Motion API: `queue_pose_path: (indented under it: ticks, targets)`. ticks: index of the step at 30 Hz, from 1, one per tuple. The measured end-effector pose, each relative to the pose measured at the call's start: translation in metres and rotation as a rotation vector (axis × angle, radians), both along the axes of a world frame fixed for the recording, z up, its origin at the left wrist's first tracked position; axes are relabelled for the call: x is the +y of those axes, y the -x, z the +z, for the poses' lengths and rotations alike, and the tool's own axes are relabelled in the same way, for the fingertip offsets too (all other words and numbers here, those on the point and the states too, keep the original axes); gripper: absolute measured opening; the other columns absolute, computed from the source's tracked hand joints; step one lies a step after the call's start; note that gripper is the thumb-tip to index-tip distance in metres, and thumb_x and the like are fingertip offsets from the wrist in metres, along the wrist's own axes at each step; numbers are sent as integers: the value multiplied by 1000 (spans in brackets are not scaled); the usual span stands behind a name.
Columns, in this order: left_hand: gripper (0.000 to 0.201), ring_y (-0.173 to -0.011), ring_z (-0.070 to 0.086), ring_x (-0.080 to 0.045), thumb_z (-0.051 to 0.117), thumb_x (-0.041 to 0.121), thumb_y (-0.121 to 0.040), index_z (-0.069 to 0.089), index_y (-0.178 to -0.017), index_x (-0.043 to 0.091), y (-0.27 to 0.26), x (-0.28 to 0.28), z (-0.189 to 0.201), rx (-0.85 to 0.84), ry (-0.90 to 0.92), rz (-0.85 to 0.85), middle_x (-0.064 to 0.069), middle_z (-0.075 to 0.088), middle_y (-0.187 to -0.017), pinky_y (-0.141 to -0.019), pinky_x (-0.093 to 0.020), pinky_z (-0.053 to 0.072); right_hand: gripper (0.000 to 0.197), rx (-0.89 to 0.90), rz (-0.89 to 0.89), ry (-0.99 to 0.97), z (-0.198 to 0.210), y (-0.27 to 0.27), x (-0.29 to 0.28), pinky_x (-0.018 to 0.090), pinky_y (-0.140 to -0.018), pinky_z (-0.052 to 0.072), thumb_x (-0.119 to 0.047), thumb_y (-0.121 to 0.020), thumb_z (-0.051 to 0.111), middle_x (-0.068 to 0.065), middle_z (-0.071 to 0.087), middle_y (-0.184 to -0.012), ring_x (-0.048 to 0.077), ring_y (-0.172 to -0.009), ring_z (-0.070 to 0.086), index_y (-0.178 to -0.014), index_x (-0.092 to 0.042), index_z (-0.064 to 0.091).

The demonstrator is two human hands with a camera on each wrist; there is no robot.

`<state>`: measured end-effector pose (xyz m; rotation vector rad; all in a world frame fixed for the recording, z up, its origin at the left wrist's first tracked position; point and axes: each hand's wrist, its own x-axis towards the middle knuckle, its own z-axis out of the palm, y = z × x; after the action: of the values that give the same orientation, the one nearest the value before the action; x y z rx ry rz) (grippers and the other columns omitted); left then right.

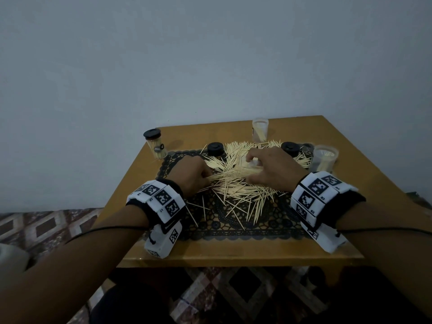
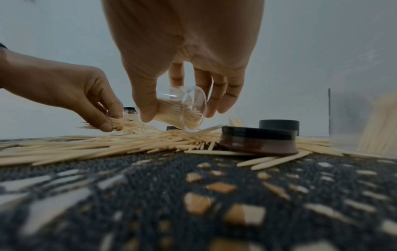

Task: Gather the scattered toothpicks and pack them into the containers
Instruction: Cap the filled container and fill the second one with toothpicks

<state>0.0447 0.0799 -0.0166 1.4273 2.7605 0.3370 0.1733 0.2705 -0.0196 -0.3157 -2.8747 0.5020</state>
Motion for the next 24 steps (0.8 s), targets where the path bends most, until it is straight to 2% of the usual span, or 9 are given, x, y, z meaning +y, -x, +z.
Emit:
queue_pose_path:
  ticks: [2, 4, 10, 15, 17, 19, 20, 21, 24]
  targets:
    - [11, -65, 64, -13, 69, 22, -86, 78, -86, 16, 3, 0, 4, -23, -31, 0, 0, 73, -77, -65, -31, 53, 48, -16, -6, -28, -1, 2, 0, 36, -80, 51, -43, -75, 78, 3, 63, -104, 22, -96, 56, -113, -23, 58]
    - [12, -69, 65, -12, 69, 22, -86, 78, -89, 15, 3, 1, 8, -36, -63, -15, 1, 74, -81, -68, -29, 53, 48, -41, -11, -55, -2, 3, 0, 37, -82, 51, -44, -75, 77, 3, 62, -105, 23, -100, 54, -114, -24, 57]
    - [12, -65, 62, -11, 69, 22, -87, 77, -89, 14, -2, 13, 19, -20, -45, -76, 1, 72, -78, -53, -14, 39, 49, -39, -31, -85, -2, 2, 0, 39, -85, 51, -44, -75, 78, 3, 62, -107, 25, -102, 55, -114, -23, 58]
    - [14, -57, 49, 2, 69, 22, -86, 76, -98, 17, -7, 18, 30, 53, 4, -112, 6, 70, -80, -48, -9, 32, 50, -39, -31, -69, 1, 1, -2, 40, -86, 50, -43, -74, 78, 4, 63, -107, 25, -101, 54, -115, -24, 58]
    - [15, -64, 57, -4, 68, 21, -87, 76, -98, 16, -9, 18, 32, 35, 25, -128, 3, 73, -86, -55, -9, 38, 49, -36, -7, -50, 1, 1, -4, 39, -84, 51, -41, -73, 79, 4, 63, -107, 24, -98, 55, -115, -24, 58]
    - [15, -75, 64, -14, 68, 19, -86, 76, -98, 14, -13, 21, 34, 4, 26, -158, -1, 74, -90, -69, -25, 51, 50, -34, 15, -47, 2, 1, -5, 39, -83, 51, -41, -73, 79, 4, 63, -107, 24, -97, 56, -114, -24, 58]
    - [16, -79, 65, -16, 68, 18, -86, 76, -99, 13, -16, 23, 34, 6, 33, -181, -2, 73, -91, -74, -29, 51, 50, -33, 19, -44, 2, 1, -5, 39, -83, 51, -42, -72, 79, 4, 63, -107, 24, -98, 56, -114, -25, 58]
    - [16, -81, 64, -17, 67, 17, -87, 76, -99, 12, -18, 26, 34, 17, 45, -207, -3, 73, -92, -74, -27, 49, 50, -30, 23, -40, 2, 1, -5, 38, -83, 51, -42, -72, 79, 4, 63, -106, 24, -98, 56, -114, -25, 58]
    - [14, -74, 59, -10, 67, 17, -87, 75, -98, 13, -22, 33, 33, 42, 61, -264, -1, 73, -90, -60, -11, 35, 50, -16, 37, -34, 2, 0, -5, 37, -82, 50, -41, -72, 80, 5, 63, -106, 23, -100, 56, -114, -24, 59]
